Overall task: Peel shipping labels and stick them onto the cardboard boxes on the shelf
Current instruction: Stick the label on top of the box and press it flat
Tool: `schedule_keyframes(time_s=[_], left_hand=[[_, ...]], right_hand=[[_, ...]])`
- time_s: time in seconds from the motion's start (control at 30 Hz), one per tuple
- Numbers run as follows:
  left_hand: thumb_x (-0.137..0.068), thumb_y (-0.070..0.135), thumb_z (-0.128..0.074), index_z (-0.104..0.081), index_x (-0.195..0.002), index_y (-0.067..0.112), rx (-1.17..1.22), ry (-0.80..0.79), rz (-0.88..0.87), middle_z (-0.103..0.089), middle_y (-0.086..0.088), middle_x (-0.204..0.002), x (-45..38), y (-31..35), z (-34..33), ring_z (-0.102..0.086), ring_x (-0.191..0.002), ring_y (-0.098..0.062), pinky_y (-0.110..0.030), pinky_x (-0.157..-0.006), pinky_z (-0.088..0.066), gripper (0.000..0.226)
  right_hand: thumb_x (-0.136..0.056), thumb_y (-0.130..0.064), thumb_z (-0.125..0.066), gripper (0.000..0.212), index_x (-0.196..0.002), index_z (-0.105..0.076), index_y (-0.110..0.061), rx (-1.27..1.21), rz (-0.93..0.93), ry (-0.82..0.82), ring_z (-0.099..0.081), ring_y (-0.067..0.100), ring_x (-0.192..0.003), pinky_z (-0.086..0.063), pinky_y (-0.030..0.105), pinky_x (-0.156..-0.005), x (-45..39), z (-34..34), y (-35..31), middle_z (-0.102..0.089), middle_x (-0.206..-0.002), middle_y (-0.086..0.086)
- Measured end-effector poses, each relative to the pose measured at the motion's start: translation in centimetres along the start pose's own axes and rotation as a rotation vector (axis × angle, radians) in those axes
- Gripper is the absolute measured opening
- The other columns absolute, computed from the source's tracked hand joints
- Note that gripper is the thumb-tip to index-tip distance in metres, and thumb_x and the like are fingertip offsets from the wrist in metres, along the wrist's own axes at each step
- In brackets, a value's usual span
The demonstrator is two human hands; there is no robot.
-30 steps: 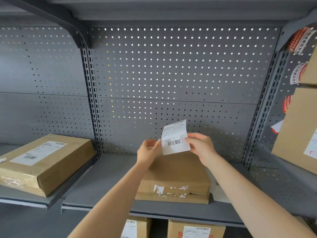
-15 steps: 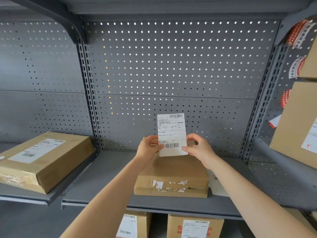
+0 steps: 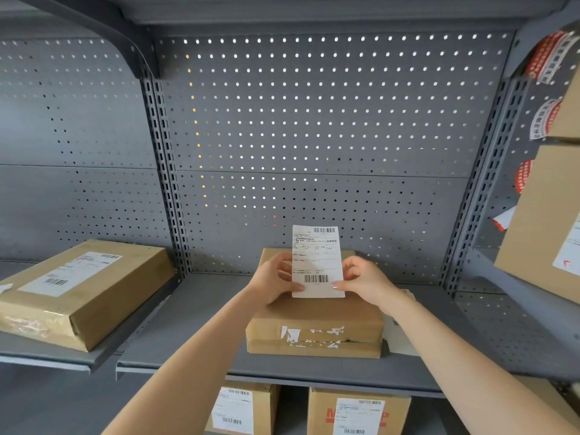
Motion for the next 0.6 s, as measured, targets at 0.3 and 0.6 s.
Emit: schedule_keyframes(time_s=[0.3,0.6], left_hand=[[-0.069,0.006,-0.080,-0.053,-0.118,0.023,-0.057,0.004,-0.012,-0.062,0.005,-0.092,0.00,-0.40,0.26,-0.062,-0.087,-0.018,-0.026,-0.079,-0.049,0.058],[-0.069,0.005,-0.080,-0.051,-0.118,0.023,-0.078,0.005,-0.025,-0.060,0.006,-0.091,-0.13,-0.65,0.13,-0.062,-0.086,-0.018,-0.027,-0.080,-0.051,0.059]], right_hand=[[-0.073,-0.022,-0.080,0.036,-0.099,-0.056,-0.017,0.091,0.004,-0.018,-0.062,0.017,-0.095,-0.039,0.026,-0.068,-0.27,-0.48,0.32,-0.068,-0.102,0.000],[-0.071,-0.023,-0.081,0.038,-0.099,-0.056,-0.019,0.132,0.008,-0.014,-0.061,0.016,-0.094,-0.044,0.032,-0.079,-0.75,-0.65,0.68,-0.066,-0.100,-0.003]])
Point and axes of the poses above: each hand's wrist, its own x-axis away from the middle knuckle, its own z-axis out of the back of the hand, y = z × x, the point moved 2 cm from there along -x, towards the middle knuckle
